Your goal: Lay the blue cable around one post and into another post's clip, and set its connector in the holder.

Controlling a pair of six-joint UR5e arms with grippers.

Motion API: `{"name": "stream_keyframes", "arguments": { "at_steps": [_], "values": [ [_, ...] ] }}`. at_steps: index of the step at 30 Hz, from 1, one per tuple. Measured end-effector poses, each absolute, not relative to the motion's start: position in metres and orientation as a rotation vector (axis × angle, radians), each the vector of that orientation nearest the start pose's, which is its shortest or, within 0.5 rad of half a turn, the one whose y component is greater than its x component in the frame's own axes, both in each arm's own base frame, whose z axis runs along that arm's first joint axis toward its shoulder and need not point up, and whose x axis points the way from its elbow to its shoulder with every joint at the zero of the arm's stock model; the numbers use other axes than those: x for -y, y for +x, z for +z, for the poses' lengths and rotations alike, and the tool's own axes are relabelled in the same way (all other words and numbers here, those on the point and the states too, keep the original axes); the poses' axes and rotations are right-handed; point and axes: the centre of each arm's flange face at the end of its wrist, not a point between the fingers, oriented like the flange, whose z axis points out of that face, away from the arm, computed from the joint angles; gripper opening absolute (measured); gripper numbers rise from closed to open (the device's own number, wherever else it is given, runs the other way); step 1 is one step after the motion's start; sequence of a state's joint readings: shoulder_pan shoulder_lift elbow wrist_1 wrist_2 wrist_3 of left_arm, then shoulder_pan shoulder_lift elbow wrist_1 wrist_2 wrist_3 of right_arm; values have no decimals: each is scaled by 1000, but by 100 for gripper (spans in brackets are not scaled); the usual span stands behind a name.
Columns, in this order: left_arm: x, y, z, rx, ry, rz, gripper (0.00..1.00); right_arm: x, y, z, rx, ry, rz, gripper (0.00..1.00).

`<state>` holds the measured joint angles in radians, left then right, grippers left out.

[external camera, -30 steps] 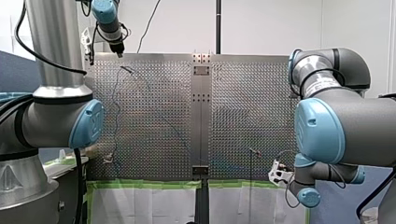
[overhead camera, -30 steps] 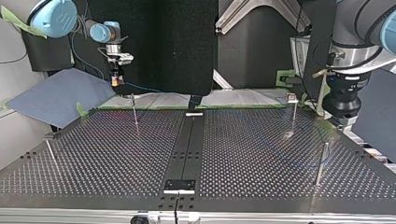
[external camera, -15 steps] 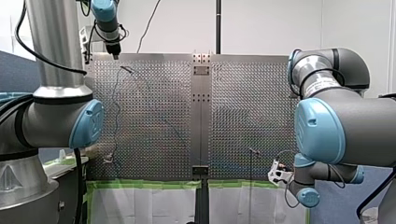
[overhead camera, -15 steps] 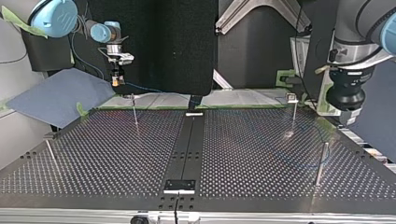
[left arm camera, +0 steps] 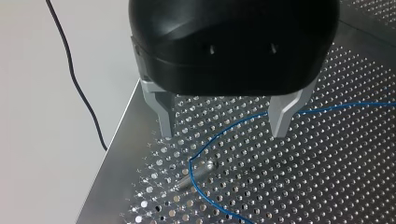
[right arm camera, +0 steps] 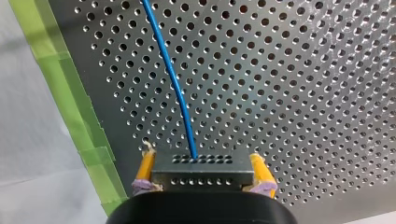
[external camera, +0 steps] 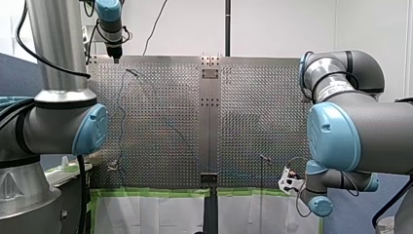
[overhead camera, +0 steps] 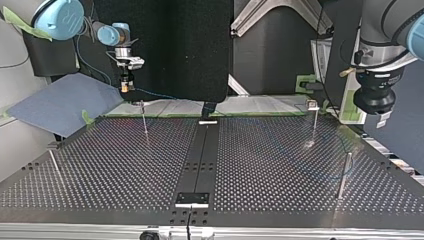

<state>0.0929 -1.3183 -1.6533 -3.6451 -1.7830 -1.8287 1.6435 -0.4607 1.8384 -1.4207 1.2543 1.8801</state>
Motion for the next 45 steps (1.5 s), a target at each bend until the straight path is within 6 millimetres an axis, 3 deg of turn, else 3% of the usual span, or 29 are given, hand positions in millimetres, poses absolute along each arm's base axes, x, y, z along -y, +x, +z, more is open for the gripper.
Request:
{"name": "stream_keyframes", "arguments": {
  "at_steps": [13, 26, 35, 45],
  "values": [
    [81, 350, 515, -1826, -461, 92, 100, 541, 204, -129, 1232, 1353, 1722, 0],
    [95, 343, 510, -1773, -372, 4, 100, 540, 207, -129, 1226, 1363, 1721, 0],
    [112, 343, 487, -1779, -352, -118, 100, 539, 209, -130, 1211, 1377, 1707, 0],
    [139, 354, 436, -1848, -331, -281, 100, 541, 203, -130, 1221, 1360, 1684, 0]
  ]
}}
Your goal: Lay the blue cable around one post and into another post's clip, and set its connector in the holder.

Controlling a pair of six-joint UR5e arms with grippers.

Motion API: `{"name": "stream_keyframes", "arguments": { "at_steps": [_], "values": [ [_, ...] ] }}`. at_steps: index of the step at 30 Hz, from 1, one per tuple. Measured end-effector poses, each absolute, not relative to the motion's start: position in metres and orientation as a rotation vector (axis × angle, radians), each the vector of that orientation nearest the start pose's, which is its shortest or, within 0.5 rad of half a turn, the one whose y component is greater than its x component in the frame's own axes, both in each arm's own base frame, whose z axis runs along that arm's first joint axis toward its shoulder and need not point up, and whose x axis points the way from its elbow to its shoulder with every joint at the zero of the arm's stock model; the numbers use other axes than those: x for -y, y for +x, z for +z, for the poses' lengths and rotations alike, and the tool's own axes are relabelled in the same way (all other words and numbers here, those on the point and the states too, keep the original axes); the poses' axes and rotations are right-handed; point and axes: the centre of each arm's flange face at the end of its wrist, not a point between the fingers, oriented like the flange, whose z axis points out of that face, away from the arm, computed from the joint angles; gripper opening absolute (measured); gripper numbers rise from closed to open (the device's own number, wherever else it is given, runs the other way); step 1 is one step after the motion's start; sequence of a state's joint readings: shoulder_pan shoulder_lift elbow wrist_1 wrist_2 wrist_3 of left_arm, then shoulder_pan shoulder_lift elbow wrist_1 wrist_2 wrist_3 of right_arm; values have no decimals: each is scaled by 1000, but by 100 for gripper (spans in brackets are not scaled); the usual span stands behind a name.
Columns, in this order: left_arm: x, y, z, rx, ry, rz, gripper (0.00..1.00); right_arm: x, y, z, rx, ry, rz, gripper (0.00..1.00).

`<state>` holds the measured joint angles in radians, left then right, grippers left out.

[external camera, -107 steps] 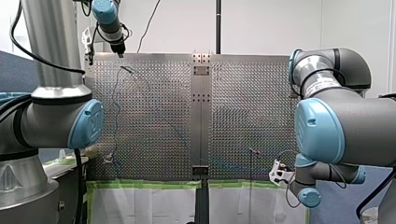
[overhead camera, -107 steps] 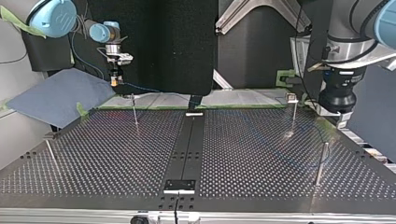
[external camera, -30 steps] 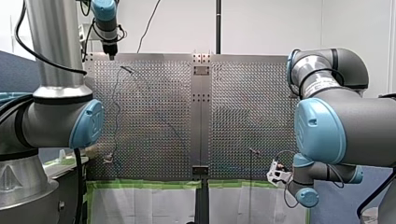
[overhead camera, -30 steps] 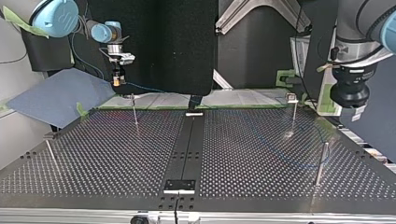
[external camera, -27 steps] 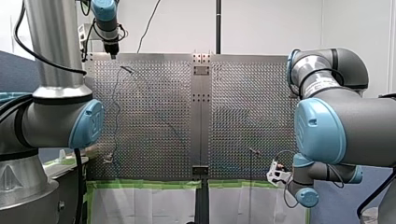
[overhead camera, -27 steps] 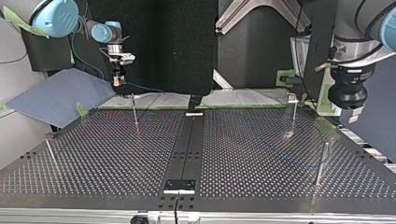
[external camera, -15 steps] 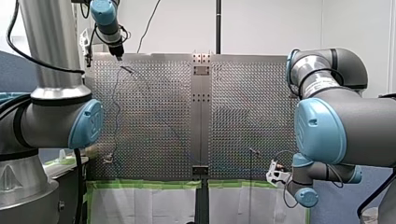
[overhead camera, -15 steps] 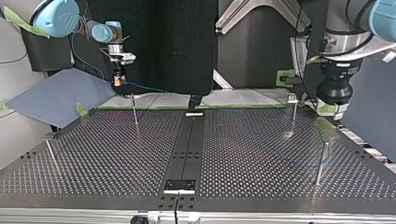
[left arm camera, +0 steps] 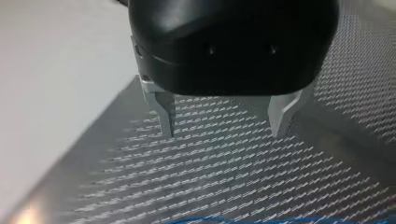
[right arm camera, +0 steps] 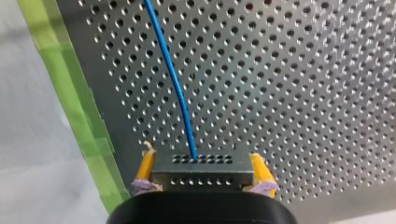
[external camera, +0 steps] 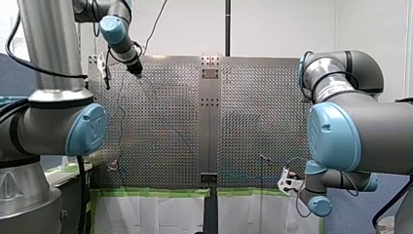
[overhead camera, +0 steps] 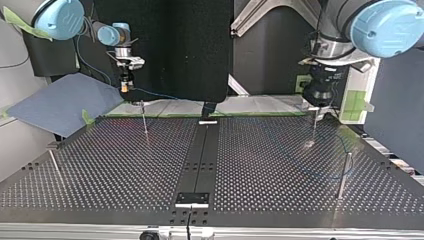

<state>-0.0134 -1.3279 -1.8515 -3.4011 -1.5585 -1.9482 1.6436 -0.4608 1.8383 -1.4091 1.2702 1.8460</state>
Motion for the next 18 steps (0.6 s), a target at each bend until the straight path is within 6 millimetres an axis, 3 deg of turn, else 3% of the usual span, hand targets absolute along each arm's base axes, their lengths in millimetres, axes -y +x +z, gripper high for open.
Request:
{"name": "stream_keyframes", "arguments": {
  "at_steps": [11, 18],
  "values": [
    [185, 355, 360, -1979, -282, -484, 100, 548, 196, -129, 1217, 1356, 1672, 0],
    [205, 347, 312, -2051, -257, -495, 100, 547, 199, -129, 1182, 1395, 1683, 0]
  ]
}}
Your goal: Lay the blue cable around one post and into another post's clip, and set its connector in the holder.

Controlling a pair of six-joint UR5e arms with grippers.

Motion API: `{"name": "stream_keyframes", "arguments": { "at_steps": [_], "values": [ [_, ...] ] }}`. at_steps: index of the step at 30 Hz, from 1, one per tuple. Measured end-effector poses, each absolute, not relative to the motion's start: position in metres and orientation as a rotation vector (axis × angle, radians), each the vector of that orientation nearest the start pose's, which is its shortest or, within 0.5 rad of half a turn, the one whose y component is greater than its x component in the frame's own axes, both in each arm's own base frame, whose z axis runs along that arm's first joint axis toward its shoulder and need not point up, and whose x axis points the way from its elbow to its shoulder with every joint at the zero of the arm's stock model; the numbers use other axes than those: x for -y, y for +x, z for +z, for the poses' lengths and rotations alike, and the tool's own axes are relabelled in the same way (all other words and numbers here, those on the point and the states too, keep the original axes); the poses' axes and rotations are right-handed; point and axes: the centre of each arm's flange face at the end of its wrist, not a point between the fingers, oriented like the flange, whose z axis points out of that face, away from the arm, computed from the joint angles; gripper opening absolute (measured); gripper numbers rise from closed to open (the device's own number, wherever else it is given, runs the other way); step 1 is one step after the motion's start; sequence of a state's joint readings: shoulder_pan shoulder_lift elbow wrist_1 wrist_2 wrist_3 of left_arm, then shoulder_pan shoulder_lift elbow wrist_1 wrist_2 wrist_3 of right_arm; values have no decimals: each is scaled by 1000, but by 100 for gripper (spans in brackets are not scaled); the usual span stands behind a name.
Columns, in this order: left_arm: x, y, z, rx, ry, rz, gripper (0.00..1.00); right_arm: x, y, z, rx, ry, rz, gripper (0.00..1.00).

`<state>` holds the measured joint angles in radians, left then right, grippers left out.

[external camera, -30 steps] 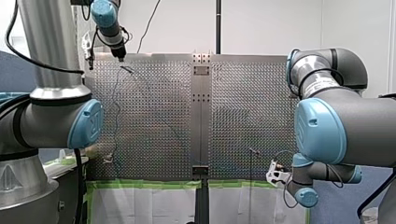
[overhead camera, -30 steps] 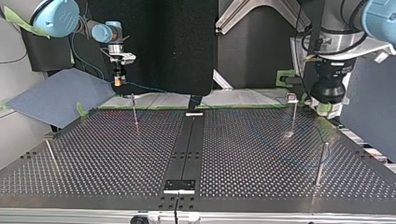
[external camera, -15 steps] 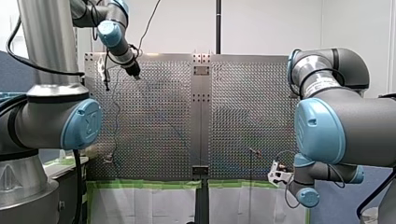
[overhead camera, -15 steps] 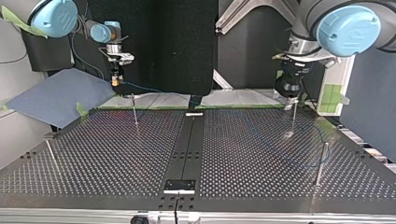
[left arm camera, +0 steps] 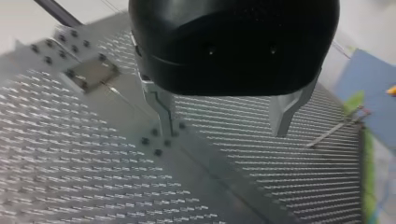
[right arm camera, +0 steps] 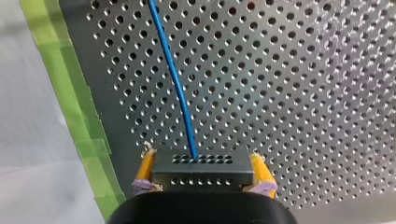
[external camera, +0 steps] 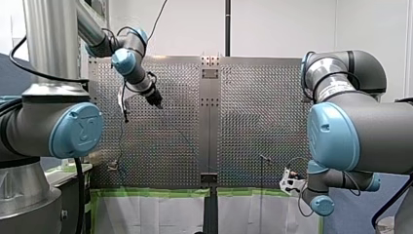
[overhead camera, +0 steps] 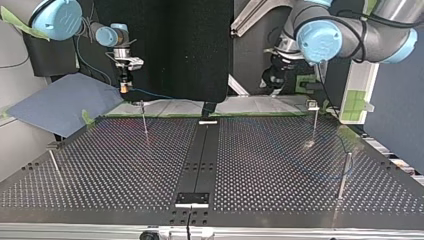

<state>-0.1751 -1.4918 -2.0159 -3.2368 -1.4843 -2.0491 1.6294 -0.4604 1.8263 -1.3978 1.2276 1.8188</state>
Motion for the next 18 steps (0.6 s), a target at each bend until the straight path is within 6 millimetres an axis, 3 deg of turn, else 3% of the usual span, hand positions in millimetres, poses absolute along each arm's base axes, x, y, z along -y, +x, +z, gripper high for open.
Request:
{"name": "stream_keyframes", "arguments": {
  "at_steps": [9, 18],
  "values": [
    [233, 328, 256, -2139, -175, -516, 100, 545, 203, -130, 1153, 1428, 1686, 0],
    [262, 328, 230, -2139, -80, -521, 100, 546, 202, -129, 1148, 1431, 1687, 0]
  ]
}}
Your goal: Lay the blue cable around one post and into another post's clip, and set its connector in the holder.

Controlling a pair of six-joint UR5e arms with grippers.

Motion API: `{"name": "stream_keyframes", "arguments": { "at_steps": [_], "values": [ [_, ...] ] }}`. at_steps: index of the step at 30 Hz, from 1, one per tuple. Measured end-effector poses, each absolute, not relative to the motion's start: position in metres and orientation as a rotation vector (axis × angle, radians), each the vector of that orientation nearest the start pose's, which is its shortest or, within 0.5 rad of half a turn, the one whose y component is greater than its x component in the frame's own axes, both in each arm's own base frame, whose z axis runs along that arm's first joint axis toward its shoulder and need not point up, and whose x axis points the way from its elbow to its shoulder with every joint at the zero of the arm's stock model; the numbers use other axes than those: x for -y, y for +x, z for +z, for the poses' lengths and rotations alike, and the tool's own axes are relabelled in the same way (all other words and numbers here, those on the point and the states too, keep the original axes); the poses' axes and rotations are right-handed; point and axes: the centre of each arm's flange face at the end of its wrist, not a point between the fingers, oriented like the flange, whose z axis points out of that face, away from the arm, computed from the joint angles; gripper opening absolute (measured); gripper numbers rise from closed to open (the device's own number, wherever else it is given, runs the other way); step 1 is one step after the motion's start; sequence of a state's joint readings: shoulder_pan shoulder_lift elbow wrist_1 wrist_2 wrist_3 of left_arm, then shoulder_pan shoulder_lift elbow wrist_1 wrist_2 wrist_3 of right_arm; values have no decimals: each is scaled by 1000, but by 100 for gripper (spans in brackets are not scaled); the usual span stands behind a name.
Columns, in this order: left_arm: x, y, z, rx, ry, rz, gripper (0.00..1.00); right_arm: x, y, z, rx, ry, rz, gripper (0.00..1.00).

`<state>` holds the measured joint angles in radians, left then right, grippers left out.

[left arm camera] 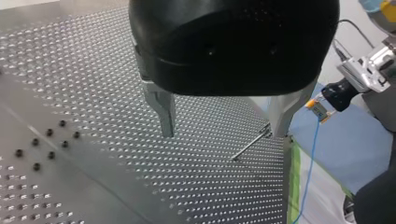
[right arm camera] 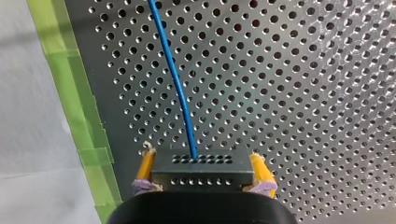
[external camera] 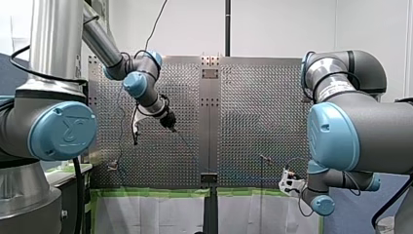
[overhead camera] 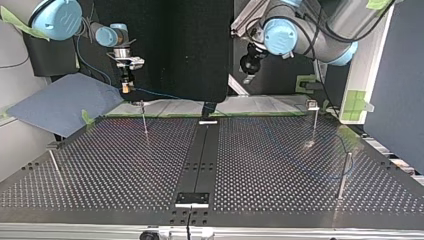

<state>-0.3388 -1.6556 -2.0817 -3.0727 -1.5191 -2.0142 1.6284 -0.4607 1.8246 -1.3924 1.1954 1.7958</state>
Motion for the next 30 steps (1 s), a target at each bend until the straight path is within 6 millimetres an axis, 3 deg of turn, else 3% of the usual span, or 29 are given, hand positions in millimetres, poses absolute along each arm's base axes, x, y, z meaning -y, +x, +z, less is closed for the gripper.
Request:
{"name": "stream_keyframes", "arguments": {
  "at_steps": [9, 30],
  "values": [
    [299, 331, 210, -2113, 4, -555, 100, 547, 195, -131, 1131, 1452, 1650, 0],
    [397, 356, 199, -1942, 140, -637, 100, 546, 190, -133, 1123, 1479, 1634, 0]
  ]
}}
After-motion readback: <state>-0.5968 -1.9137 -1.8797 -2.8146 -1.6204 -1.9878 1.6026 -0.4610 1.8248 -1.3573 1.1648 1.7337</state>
